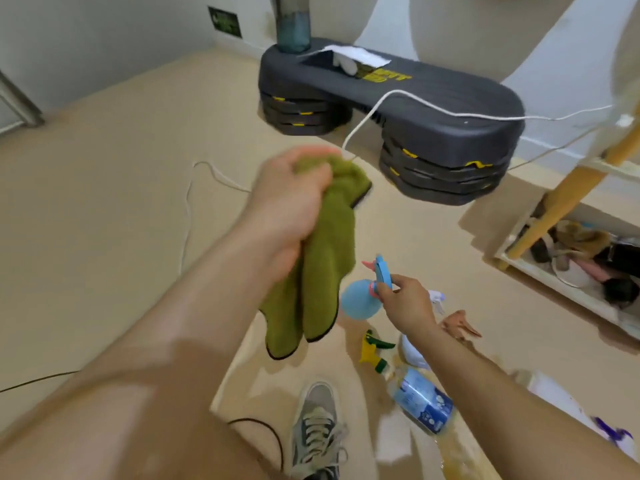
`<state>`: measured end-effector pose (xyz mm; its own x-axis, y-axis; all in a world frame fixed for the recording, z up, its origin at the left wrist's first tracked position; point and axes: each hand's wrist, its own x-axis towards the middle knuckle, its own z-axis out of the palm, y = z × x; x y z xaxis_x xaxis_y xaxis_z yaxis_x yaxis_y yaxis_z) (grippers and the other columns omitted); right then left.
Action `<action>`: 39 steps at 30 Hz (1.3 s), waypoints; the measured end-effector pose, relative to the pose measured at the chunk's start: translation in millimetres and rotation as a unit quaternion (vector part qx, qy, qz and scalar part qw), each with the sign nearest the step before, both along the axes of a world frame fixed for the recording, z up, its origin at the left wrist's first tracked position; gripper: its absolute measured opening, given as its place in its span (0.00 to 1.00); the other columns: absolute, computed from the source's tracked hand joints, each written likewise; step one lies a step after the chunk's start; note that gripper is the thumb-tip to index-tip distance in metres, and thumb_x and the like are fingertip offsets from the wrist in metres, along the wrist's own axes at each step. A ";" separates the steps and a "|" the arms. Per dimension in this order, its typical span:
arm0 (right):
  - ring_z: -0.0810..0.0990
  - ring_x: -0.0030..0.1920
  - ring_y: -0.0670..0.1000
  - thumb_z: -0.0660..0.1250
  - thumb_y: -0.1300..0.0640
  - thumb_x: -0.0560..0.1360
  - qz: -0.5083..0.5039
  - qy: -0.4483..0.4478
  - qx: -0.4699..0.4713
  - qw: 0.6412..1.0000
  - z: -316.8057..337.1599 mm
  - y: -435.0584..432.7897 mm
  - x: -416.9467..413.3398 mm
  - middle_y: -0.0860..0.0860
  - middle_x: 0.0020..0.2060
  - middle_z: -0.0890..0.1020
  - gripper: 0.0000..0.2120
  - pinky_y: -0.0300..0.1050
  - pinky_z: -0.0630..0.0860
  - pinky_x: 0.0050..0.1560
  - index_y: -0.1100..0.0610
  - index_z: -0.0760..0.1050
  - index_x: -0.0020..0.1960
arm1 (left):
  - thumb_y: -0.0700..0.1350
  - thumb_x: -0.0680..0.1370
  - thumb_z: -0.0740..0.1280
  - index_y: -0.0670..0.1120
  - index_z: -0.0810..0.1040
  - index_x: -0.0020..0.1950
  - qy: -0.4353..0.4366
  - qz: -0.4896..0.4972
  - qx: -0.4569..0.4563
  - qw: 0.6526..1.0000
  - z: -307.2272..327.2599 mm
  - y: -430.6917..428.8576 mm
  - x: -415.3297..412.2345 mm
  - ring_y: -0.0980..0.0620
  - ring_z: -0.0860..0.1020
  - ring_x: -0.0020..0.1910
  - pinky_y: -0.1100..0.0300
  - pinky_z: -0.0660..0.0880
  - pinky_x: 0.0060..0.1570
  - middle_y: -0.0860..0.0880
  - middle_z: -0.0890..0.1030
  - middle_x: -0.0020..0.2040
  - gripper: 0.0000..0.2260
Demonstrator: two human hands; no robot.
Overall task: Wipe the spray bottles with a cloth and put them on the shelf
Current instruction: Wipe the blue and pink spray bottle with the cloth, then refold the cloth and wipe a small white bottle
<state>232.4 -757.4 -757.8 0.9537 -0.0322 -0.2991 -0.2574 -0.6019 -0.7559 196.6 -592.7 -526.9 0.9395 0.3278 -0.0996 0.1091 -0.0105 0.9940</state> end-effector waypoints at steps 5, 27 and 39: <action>0.79 0.40 0.56 0.64 0.52 0.80 0.027 0.004 -0.043 0.999 -35.3 26.1 21.9 0.57 0.42 0.83 0.12 0.44 0.67 0.32 0.55 0.81 0.59 | 0.38 0.82 0.63 0.51 0.82 0.51 0.066 -0.056 0.120 0.989 -28.3 21.1 -0.6 0.56 0.81 0.42 0.64 0.79 0.42 0.50 0.84 0.46 0.11; 0.78 0.65 0.47 0.63 0.29 0.72 0.110 0.142 0.396 0.901 82.6 -19.6 -11.7 0.48 0.62 0.82 0.32 0.53 0.71 0.67 0.46 0.75 0.68 | 0.40 0.83 0.62 0.48 0.80 0.49 0.059 -0.113 0.074 0.989 -17.3 -12.5 -2.3 0.54 0.80 0.36 0.61 0.76 0.34 0.47 0.82 0.39 0.08; 0.84 0.44 0.54 0.72 0.55 0.72 0.036 0.003 0.364 0.931 147.9 -119.2 -138.3 0.63 0.46 0.85 0.13 0.46 0.80 0.47 0.63 0.84 0.51 | 0.27 0.74 0.57 0.48 0.82 0.45 0.000 -0.171 0.053 0.984 -4.6 -88.8 -42.9 0.48 0.78 0.35 0.58 0.75 0.35 0.47 0.82 0.37 0.20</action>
<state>94.1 -876.6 -609.9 0.9436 0.2452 -0.2225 -0.2424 0.0539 -0.9687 153.8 -681.5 -531.5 0.9967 0.0006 -0.0814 0.0806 -0.1505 0.9853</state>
